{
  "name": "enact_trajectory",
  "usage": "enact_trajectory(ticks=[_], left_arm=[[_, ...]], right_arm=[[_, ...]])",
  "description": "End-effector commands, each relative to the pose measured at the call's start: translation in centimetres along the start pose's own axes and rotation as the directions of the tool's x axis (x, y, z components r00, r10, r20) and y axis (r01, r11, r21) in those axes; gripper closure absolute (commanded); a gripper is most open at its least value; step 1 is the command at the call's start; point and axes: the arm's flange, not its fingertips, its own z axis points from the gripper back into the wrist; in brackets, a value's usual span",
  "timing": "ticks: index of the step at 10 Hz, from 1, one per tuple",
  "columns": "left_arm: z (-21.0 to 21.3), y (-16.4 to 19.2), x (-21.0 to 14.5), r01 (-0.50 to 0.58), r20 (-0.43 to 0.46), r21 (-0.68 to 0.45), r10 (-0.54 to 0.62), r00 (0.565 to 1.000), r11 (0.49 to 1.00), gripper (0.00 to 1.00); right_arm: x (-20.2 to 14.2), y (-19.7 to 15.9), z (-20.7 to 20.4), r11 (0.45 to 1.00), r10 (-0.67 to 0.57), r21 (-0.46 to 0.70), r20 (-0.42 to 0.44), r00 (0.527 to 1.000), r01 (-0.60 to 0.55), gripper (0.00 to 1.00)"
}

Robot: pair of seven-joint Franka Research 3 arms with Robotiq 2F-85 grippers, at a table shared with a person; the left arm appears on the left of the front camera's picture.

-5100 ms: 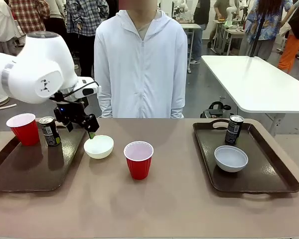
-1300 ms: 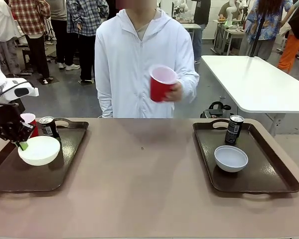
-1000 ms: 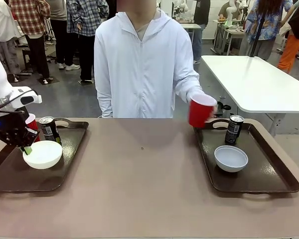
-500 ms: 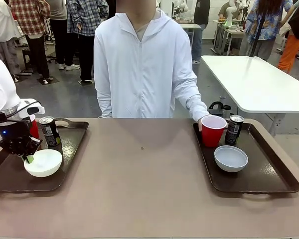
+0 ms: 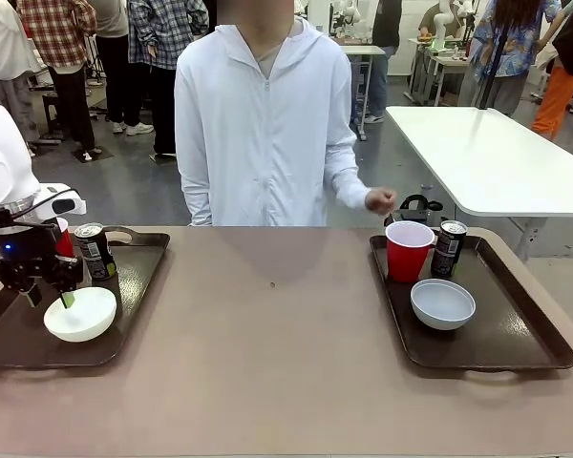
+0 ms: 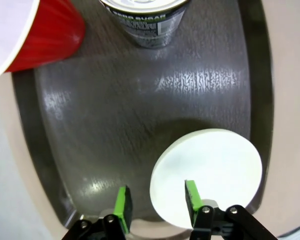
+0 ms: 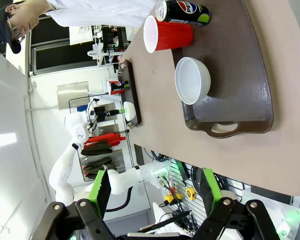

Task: Prepare tableware on both trays.
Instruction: Pick up a Picnic Bowl from the table and place it on a Handle tray.

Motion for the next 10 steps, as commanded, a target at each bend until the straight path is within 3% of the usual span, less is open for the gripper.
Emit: enact_trajectory(ticks=[1, 2, 3, 4, 5, 10], left_arm=[[2.9, -0.3, -1.1, 0.009, 0.002, 0.000, -0.009, 1.000, 1.000, 0.00], [4.5, -0.3, -1.5, 0.020, 0.021, 0.000, -0.020, 1.000, 1.000, 0.25], [6.0, -0.5, -1.7, 0.021, 0.037, 0.002, -0.021, 0.999, 1.000, 0.00], [7.6, -0.6, -1.8, 0.024, 0.048, 0.014, -0.024, 0.999, 1.000, 0.05], [8.9, -0.7, -1.8, 0.026, 0.067, 0.018, -0.027, 0.997, 1.000, 0.00], [11.1, -1.0, -2.4, 0.023, 0.099, 0.018, -0.025, 0.995, 1.000, 0.00]], right_arm=[[-0.4, 0.0, -0.1, 1.000, -0.002, 0.001, -0.006, 1.000, 0.002, 0.07], [-0.4, 0.0, -0.1, 1.000, -0.002, 0.001, -0.006, 1.000, 0.002, 0.07], [-0.4, 0.0, -0.1, 1.000, -0.002, 0.001, -0.006, 1.000, 0.002, 0.07], [-0.4, 0.0, -0.1, 1.000, -0.002, 0.001, -0.006, 1.000, 0.002, 0.07], [-0.4, 0.0, -0.1, 1.000, -0.002, 0.001, -0.006, 1.000, 0.002, 0.07], [-0.4, 0.0, -0.1, 1.000, -0.002, 0.001, -0.006, 1.000, 0.002, 0.07]])
